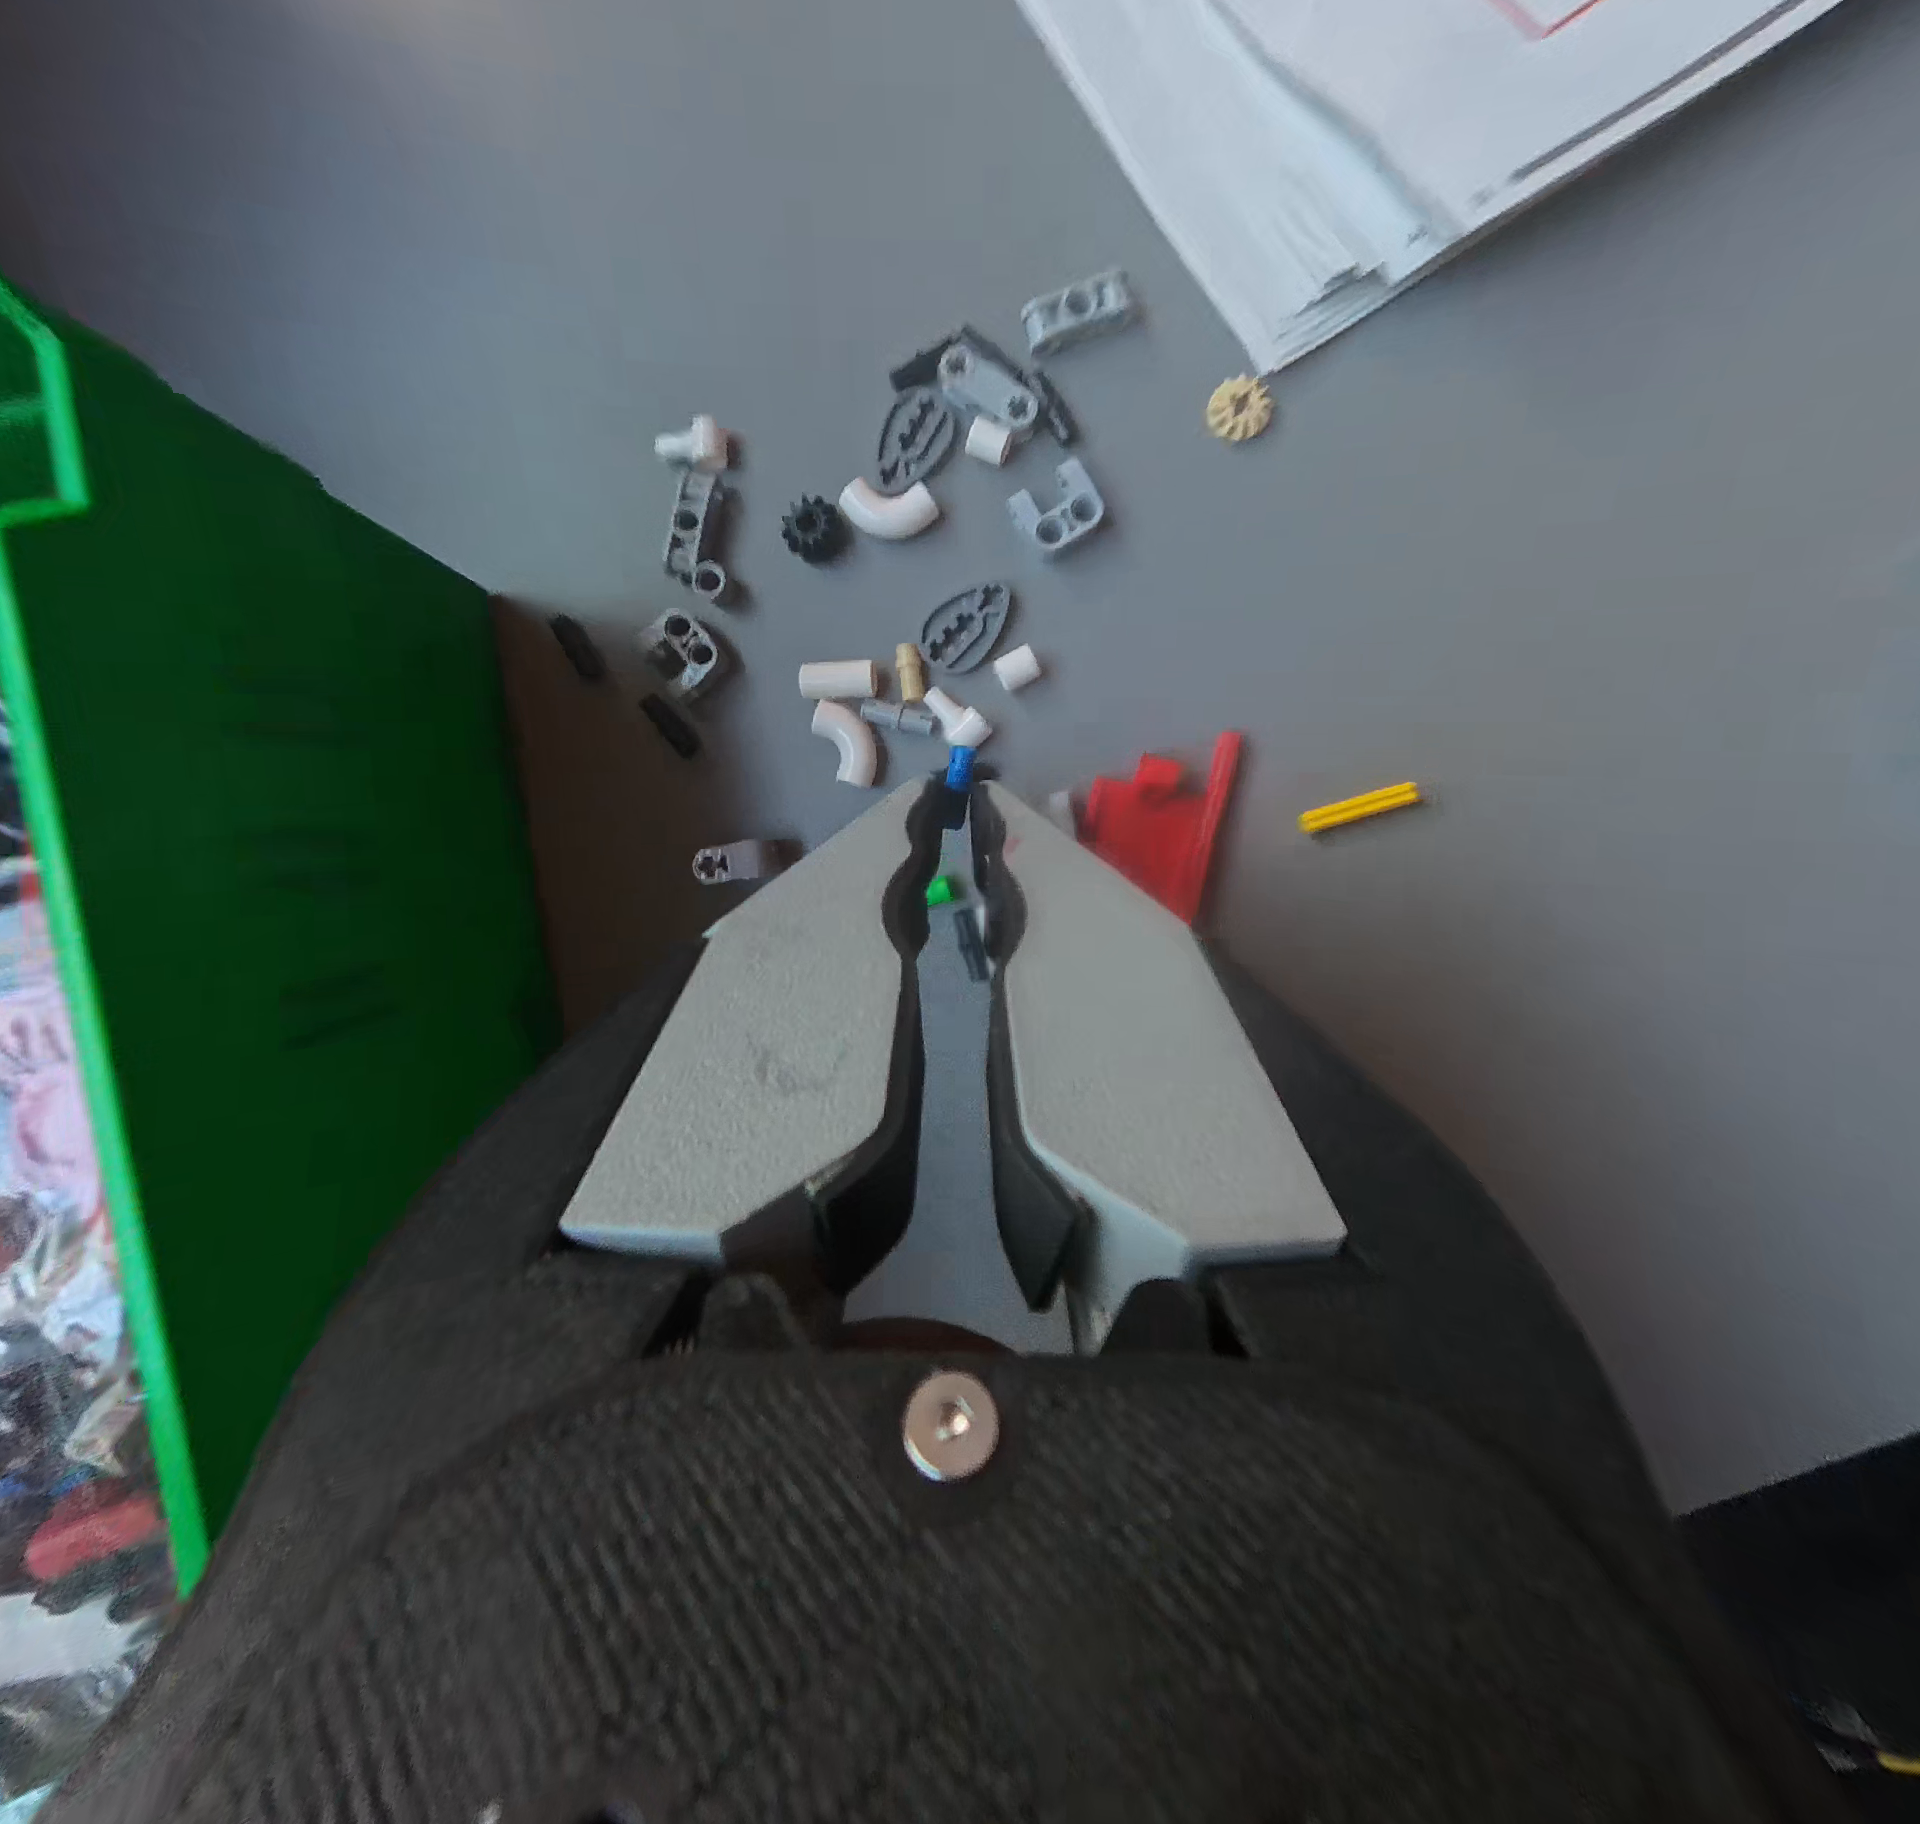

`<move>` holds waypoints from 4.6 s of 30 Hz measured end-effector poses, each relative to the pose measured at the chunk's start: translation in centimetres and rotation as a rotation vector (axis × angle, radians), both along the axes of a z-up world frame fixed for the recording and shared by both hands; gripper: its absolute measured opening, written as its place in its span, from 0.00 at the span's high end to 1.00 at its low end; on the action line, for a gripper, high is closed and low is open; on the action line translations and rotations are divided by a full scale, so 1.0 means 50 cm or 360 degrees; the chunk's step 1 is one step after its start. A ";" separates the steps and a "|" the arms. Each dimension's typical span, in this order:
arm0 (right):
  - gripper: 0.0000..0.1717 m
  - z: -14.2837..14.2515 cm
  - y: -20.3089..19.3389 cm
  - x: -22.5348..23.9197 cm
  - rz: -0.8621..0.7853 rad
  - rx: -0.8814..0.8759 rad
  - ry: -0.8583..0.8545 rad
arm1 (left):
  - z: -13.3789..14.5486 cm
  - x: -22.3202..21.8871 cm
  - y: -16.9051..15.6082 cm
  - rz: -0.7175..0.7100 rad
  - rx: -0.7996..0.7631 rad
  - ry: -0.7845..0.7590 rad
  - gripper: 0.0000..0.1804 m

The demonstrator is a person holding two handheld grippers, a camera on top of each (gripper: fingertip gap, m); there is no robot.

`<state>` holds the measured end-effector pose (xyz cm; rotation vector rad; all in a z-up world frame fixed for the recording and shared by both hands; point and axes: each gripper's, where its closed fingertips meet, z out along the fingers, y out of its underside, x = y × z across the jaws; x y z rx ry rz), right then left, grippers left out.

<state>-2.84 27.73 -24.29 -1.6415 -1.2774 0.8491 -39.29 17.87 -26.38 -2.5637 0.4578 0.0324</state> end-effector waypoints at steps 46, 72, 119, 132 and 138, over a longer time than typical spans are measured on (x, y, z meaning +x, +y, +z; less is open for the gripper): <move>1.00 0.006 0.007 0.004 -0.0037 0.0025 0.0019 | 0.111 0.502 0.203 -0.0850 0.0423 -0.0093 0.99; 1.00 0.021 0.046 0.013 -0.0148 -0.0108 0.0167 | 0.034 0.404 0.254 -0.0623 0.0844 -0.0189 0.96; 0.95 0.113 0.119 0.112 -0.0563 -0.0001 0.0596 | 0.117 0.431 0.233 -0.0554 0.1158 -0.0699 1.00; 0.96 0.151 0.112 0.129 -0.0576 0.0079 0.0744 | 0.107 0.436 0.233 -0.0568 0.1127 -0.0685 1.00; 1.00 0.132 0.103 0.108 -0.0507 0.0048 0.0662 | 0.105 0.437 0.232 -0.0570 0.1121 -0.0682 1.00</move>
